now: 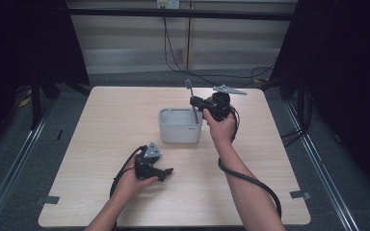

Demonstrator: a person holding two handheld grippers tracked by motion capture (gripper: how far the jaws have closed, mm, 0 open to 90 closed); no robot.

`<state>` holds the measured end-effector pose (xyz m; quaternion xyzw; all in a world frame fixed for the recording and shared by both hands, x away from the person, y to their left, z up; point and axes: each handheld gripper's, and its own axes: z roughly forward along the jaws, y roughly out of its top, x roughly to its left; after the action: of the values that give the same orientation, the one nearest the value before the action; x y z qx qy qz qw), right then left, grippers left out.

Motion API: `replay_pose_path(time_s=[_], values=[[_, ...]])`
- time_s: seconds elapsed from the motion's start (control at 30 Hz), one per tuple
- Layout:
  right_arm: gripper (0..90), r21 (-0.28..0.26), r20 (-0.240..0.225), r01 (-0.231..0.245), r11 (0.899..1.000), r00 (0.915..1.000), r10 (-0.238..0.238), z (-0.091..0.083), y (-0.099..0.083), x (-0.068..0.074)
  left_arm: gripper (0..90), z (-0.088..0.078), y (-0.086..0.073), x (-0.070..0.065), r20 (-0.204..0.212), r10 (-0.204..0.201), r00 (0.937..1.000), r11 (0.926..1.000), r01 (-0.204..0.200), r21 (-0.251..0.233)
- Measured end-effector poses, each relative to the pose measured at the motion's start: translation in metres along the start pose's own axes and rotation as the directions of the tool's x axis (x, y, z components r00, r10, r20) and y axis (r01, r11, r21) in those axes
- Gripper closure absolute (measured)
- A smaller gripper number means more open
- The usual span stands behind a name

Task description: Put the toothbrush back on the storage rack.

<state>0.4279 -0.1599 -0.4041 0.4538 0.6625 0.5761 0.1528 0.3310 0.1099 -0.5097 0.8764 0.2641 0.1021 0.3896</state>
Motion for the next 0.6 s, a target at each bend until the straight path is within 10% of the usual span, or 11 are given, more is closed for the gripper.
replay_pose_path(time_s=[0.6], values=[[80.0,0.028,0.004,-0.002,1.000,1.0000,0.002,-0.012,-0.014,-0.001,22.1,-0.001,0.000,0.000,-0.002,0.008,1.0000,0.9999,-0.008,0.009]])
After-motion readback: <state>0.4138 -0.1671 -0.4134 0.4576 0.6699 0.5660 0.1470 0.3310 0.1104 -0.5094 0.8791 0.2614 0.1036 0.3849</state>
